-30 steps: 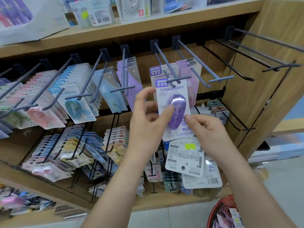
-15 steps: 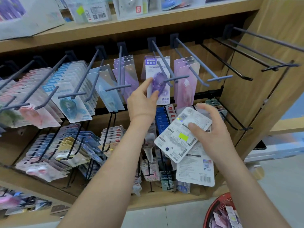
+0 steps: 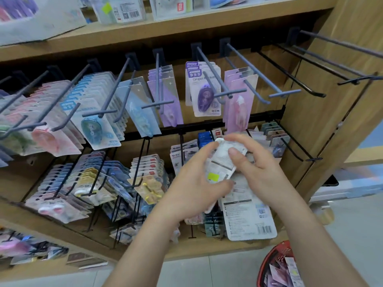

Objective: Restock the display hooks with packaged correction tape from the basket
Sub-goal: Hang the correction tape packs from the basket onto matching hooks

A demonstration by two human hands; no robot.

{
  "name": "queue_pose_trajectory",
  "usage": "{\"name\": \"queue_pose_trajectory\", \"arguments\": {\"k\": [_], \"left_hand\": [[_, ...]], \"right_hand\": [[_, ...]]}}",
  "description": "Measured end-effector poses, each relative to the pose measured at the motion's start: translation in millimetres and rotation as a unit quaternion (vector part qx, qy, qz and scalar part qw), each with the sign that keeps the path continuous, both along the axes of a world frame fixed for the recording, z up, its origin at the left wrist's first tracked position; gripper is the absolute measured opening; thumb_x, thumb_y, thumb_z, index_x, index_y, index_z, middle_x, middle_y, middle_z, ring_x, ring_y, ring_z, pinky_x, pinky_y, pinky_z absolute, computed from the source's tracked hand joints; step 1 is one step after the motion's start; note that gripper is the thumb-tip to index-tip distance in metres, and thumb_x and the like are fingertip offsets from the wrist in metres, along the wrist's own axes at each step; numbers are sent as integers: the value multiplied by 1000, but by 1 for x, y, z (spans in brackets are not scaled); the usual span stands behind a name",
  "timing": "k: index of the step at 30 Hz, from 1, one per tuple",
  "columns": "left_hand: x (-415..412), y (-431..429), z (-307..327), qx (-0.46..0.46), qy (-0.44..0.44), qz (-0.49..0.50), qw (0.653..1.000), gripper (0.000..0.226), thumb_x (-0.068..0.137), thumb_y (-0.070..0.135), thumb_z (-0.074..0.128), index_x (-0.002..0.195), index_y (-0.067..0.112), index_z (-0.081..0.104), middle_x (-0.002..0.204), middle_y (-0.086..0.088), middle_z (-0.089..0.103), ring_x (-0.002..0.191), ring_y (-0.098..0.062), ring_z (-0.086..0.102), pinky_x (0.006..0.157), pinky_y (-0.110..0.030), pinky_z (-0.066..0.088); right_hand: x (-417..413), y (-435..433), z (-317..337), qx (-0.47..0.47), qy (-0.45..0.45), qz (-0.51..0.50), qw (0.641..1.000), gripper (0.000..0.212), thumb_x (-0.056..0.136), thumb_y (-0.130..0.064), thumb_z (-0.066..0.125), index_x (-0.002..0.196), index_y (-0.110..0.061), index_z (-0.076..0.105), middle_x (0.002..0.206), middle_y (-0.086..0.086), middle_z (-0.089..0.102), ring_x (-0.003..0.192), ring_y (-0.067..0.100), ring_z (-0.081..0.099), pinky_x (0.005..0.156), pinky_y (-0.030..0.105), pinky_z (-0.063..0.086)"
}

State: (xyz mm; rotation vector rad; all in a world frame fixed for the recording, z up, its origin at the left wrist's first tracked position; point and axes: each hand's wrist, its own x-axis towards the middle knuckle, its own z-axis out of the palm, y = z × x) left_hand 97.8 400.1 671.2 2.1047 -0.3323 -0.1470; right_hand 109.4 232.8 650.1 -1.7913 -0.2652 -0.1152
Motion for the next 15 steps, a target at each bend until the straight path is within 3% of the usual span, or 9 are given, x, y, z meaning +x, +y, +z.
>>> {"name": "queue_pose_trajectory", "arguments": {"k": [1,3,6,8,10,11,13,15], "left_hand": [[1,3,-2,-56,33,12,998,72,82,25,72,146,33,41,129,26,54,112,16,52,98,-11,43],[1,10,-6,-213,118,35,969,61,79,25,62,139,26,52,128,11,64,115,-4,61,101,-33,50],[-3,17,-6,-453,271,51,848,50,77,23,56,126,17,63,125,-11,68,111,-24,66,92,-44,54],[-5,19,-4,-487,314,43,814,48,78,28,50,123,15,65,127,-16,66,116,-30,64,97,-50,50],[-6,20,-5,-469,325,48,820,43,82,27,46,119,15,66,126,-19,66,118,-35,63,102,-55,46],[-5,22,-6,-441,322,61,836,38,87,25,47,117,13,67,124,-21,66,117,-37,63,102,-57,45],[-3,27,-9,-372,297,88,875,31,98,16,44,116,6,67,120,-24,67,116,-43,61,101,-60,46],[-4,27,-9,-327,261,69,906,31,102,8,40,118,6,67,116,-21,70,115,-44,62,99,-61,48]], "right_hand": [[0,-1,2,12,11,0,1000,35,88,-52,56,121,-39,61,109,-18,64,102,-3,59,85,17,46],[-1,-3,5,18,27,-15,999,46,78,-55,59,122,-42,60,101,-13,65,97,-9,59,76,5,42],[0,-7,6,-23,52,-15,998,59,72,-58,65,128,-44,56,105,-14,66,104,-9,57,83,12,42],[1,-7,7,-53,75,7,996,54,72,-58,67,124,-45,60,100,-16,66,102,-5,60,88,20,45],[1,-5,8,-77,80,21,994,32,82,-45,71,113,-44,65,94,-15,65,91,-1,62,82,21,49],[1,-5,9,-78,78,20,994,24,87,-36,71,110,-43,67,93,-14,65,80,-1,63,73,18,49],[0,-5,9,-62,85,7,994,21,92,-25,68,109,-38,68,93,-11,63,50,1,52,49,15,41],[0,-4,8,-52,94,-5,994,21,94,-23,66,107,-40,67,96,-11,62,47,7,45,44,19,37]]}}
